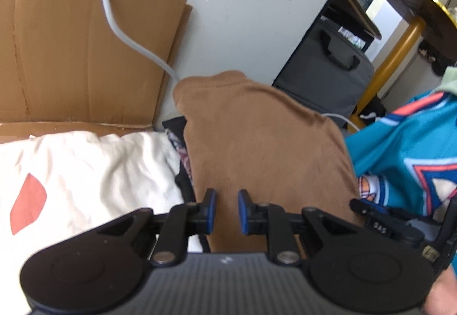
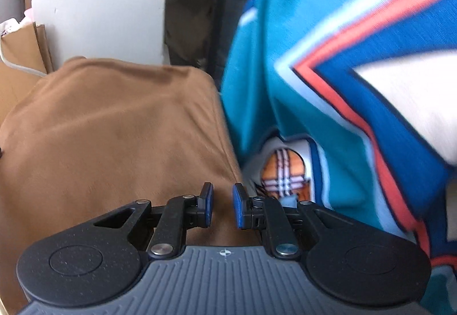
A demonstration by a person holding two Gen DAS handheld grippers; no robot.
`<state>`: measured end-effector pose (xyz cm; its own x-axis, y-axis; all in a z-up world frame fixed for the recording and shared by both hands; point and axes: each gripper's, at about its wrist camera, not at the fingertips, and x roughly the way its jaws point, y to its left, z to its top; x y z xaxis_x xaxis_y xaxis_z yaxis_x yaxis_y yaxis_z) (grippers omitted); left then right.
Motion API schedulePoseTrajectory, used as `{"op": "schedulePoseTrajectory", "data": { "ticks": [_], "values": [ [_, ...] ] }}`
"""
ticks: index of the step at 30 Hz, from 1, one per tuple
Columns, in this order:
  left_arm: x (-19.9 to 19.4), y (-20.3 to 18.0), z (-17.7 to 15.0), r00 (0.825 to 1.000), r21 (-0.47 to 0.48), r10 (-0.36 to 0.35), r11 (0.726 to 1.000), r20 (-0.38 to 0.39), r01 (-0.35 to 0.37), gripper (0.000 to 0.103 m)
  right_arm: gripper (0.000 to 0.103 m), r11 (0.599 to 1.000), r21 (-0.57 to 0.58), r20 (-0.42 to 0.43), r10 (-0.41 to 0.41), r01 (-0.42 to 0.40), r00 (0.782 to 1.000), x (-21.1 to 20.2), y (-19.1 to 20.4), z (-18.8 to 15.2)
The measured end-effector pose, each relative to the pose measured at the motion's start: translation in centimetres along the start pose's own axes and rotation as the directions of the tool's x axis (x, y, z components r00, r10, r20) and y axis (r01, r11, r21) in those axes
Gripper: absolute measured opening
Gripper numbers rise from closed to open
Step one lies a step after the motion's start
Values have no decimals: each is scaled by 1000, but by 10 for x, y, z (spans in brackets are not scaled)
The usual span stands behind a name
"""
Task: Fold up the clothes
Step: 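Lower the held shirt onto the stack beside the teal blanket, then open both tools and release the folded brown shirt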
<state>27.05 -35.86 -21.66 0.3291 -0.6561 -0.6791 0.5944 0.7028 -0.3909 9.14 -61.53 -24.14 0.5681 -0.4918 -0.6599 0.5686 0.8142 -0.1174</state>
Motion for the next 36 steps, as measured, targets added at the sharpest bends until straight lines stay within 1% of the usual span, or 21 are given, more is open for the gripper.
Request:
{"op": "schedulePoseTrajectory", "data": {
  "ticks": [3, 6, 9, 14, 19, 25, 27, 33, 36],
  "values": [
    [-4, 2, -5, 1000, -8, 20, 1000, -14, -21, 17, 21, 1000, 0, -9, -4, 4, 1000, -7, -5, -12],
    [-11, 3, -11, 999, -19, 38, 999, -26, -38, 17, 21, 1000, 18, 1, -4, 4, 1000, -21, -9, -24],
    [-19, 2, -20, 998, -32, 42, 999, -38, -43, 17, 21, 1000, 21, 18, -5, 5, 1000, -37, -9, -35],
    [-25, -3, -40, 997, -43, 36, 998, -70, -39, 22, 22, 999, 33, 28, 6, -6, 1000, -56, -11, -49],
    [-20, -11, -61, 994, -39, 40, 998, -103, -44, 28, 22, 999, 36, 5, 17, -18, 1000, -50, -12, -65],
    [-12, -12, -80, 988, -40, 51, 998, -143, -57, 29, 21, 994, 105, -74, -25, 33, 997, -33, -34, -79],
    [-12, -12, -85, 986, -39, 55, 997, -157, -62, 29, 22, 993, 112, -92, -38, 48, 995, -31, -38, -83],
    [-16, -11, -100, 978, -31, 74, 996, -195, -82, 29, 22, 989, 143, -97, -24, 38, 995, -42, -41, -89],
    [-23, -10, -107, 977, -45, 55, 997, -207, -65, 30, 22, 988, 152, -91, -10, 23, 996, -51, -39, -93]
  ]
}}
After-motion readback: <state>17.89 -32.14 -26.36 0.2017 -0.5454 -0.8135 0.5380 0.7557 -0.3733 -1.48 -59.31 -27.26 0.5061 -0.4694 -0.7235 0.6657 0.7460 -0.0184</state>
